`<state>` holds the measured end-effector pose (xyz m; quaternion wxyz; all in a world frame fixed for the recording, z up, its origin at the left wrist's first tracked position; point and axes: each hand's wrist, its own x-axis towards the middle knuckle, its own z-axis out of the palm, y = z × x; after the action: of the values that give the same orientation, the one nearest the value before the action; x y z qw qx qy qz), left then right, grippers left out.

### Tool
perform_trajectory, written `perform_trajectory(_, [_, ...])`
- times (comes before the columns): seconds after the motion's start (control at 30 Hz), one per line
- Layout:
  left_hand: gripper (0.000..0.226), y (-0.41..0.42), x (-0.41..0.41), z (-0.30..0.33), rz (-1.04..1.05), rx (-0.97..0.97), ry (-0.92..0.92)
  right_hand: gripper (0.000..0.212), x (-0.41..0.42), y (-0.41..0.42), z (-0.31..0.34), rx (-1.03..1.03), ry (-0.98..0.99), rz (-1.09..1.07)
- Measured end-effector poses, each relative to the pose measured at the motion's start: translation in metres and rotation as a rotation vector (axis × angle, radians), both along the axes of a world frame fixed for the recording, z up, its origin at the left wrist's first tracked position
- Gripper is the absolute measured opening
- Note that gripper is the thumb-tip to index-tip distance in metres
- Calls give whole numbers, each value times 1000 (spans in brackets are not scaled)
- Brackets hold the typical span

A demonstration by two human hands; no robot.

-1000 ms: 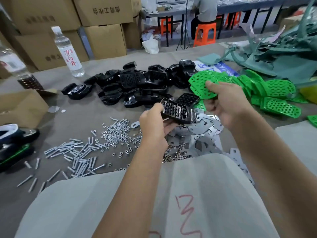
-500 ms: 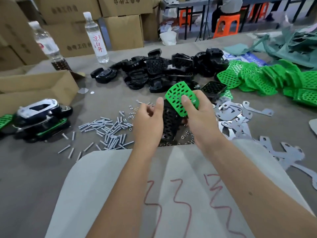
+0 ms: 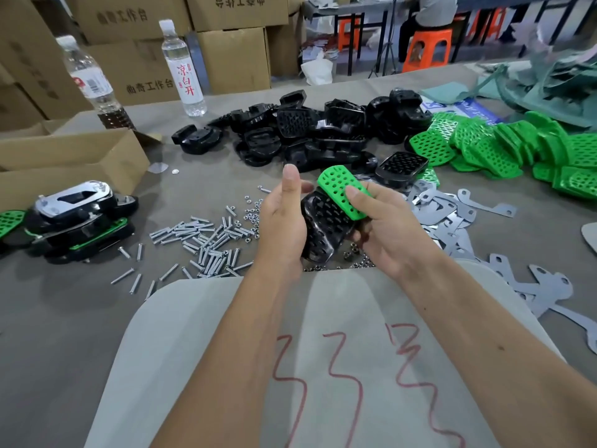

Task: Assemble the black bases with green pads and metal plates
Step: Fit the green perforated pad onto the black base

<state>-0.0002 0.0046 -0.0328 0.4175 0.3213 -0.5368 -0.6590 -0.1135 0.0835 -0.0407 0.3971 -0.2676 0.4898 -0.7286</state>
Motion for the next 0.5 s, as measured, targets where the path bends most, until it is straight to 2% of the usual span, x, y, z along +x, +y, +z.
perform_trajectory(0.07, [64, 0, 2, -1, -99, -38, -73, 5, -4, 3, 2, -27, 191, -60])
perform_trajectory(0.13, [58, -3, 5, -1, -143, -110, -194, 3, -5, 5, 2, -31, 347, -99])
perform_trajectory(0.2, [52, -6, 8, 0, -148, -99, -222, 5, -4, 5, 1, -30, 410, -122])
perform_trajectory(0.3, [60, -5, 10, 5, -103, -14, -200, 10, -2, 4, 1, -47, 393, -176])
perform_trajectory(0.4, [49, -11, 10, 4, 65, 96, -136, 10, -5, 6, 3, -71, 336, -240])
perform_trajectory(0.5, [31, -22, 11, 0, 143, 151, -71, 15, -5, 8, 5, -130, 266, -220])
